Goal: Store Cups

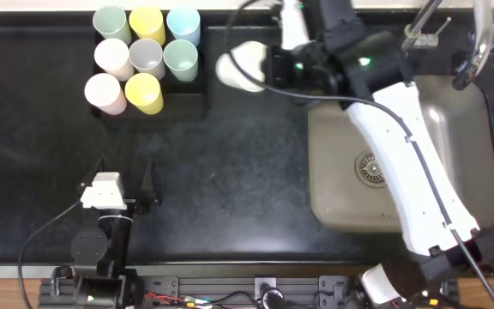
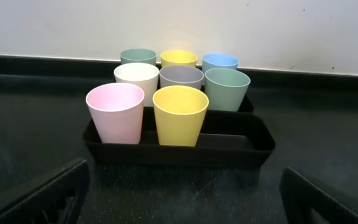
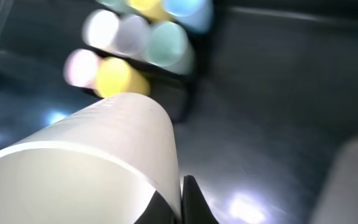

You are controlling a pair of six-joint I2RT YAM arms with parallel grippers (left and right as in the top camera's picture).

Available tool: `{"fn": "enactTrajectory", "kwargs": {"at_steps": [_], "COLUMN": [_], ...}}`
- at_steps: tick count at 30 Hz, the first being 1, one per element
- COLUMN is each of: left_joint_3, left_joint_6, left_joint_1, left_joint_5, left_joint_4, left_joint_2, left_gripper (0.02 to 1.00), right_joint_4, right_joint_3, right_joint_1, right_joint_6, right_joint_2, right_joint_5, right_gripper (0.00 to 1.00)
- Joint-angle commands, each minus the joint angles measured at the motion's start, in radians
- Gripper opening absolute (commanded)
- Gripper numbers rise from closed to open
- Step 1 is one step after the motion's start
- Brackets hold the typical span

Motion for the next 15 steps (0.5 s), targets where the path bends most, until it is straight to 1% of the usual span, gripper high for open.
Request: {"fn": "enactTrajectory", "kwargs": {"at_steps": [1,3,7,12,15], "left_joint_3": [-0.002,-0.002,-0.002,-0.002,-0.002], "left_joint_6": [0.014,0.014,0.014,0.014,0.014], "left_joint_1": [-0.004,-0.004,-0.004,-0.004,-0.004], "left_joint_5": [0.013,0.013,0.013,0.013,0.013], "left_joint_4": [-0.003,-0.003,-0.003,-0.003,-0.003], "left_joint_2": [-0.01,-0.01,-0.01,-0.01,-0.01], "left_gripper": [1.0,1.0,1.0,1.0,1.0], "right_joint_4": [-0.014,-0.022,-0.024,-0.001,0.034], "right_joint_3": [0.116,0.151,0.203,0.216,0.216], "right_joint_1": [0.083,0.106,0.149,0.198,0.204], "right_joint_6": [0.084,0.099,0.122,0.167,0.196], "right_joint_2": [0.138,0.19,0.289,0.376,0.418], "right_joint_5": [0.042,0.083,0.097,0.165,0.171], "right_gripper": [0.042,0.042,0.045,0.042,0.045]}}
